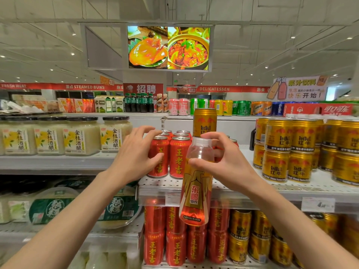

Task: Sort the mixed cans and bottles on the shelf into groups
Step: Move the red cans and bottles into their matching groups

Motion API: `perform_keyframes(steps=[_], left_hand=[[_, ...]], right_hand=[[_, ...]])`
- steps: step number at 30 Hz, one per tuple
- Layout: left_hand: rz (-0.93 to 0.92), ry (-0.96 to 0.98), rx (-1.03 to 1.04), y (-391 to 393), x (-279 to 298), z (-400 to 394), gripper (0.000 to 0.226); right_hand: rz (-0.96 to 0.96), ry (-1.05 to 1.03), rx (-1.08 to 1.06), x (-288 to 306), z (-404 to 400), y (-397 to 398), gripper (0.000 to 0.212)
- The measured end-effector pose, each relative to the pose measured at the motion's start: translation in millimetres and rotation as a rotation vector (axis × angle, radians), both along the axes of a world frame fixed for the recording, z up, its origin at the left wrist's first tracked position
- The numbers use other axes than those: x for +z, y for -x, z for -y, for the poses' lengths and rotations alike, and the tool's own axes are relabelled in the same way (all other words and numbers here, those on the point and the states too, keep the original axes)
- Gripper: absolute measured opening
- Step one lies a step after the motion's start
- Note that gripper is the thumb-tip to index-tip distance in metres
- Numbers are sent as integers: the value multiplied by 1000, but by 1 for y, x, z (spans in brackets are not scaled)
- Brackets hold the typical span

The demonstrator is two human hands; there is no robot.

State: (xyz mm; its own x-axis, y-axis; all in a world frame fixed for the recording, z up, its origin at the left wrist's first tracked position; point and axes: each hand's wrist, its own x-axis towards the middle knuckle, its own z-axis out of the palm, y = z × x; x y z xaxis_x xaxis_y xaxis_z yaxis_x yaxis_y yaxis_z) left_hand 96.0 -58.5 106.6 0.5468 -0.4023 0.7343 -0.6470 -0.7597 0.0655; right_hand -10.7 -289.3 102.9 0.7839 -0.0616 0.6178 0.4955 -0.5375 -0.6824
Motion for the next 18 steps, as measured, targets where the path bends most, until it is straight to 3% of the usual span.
perform_keyframes(steps=[3,6,8,13,18], left_hand=[[48,157,-162,17,-12,-2,33],[-149,274,-315,39,-28,4,20],[-331,315,-400,48,-40,10,23],[-683,284,-586,63,-63,30,55],[-719,246,-663,70,-69,62,57]], right_hand=[[-2,-27,-17,-3,0,5,66],[8,-54,-60,-7,-2,12,65],[19,-84,-88,-10,-3,15,64],[30,-181,-130,-18,1,29,62],[25,-269,-174,-23,19,50,63]])
